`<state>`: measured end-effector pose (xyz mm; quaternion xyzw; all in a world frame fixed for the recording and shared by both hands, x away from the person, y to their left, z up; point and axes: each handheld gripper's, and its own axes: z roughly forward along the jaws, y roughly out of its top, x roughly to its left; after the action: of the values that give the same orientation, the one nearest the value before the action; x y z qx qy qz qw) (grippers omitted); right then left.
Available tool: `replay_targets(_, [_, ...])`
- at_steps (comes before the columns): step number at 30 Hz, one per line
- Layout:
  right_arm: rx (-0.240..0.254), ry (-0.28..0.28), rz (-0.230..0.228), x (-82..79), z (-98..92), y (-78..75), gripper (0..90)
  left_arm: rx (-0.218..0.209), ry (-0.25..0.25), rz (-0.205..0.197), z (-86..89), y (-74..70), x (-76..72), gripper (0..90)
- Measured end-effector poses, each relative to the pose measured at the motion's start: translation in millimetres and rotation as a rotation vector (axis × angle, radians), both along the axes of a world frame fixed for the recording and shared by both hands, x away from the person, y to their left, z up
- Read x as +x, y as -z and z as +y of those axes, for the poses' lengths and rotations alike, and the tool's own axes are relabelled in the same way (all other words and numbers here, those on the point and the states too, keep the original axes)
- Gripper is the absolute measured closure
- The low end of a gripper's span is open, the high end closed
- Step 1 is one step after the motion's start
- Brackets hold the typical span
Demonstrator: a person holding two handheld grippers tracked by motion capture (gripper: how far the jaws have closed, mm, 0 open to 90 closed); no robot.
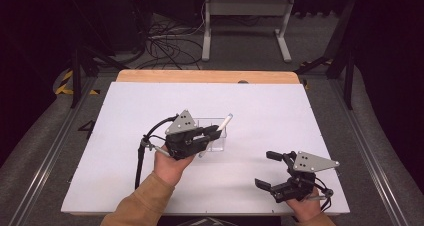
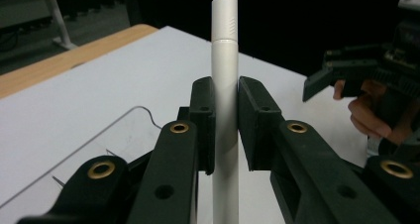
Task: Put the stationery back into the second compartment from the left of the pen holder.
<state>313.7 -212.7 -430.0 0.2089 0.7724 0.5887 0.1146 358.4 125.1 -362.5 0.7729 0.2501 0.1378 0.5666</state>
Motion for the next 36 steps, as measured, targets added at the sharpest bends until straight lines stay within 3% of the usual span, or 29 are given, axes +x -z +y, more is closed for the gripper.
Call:
replay_targets(8, [0.002, -0.002, 0.002, 0.2, 0.1, 0.4, 5.1, -0.091, -0.019, -0.062, 4.9, -1.3, 5.4, 78.2])
replay_targets(13, [0.000, -0.004, 0.002, 0.3, 0.5, 0.7, 5.1, -0.116, -0.039, -0.097, 6.0, -1.1, 8.7, 78.2])
replay_targets(19, [0.000, -0.004, 0.002, 0.3, 0.3, 1.0, 5.1, -0.145, -0.069, -0.165, 9.8, -0.4, 12.1, 78.0])
replay_targets(27, [-0.001, -0.006, 0.003, 0.1, 0.8, 1.2, 5.0, -0.171, -0.104, -0.174, 13.3, 1.2, 21.2, 78.0])
replay_targets(36, [-0.003, -0.008, 0.004, 0.3, 1.3, 1.6, 5.1, -0.190, -0.124, -0.157, 12.1, 6.3, 33.5, 77.9])
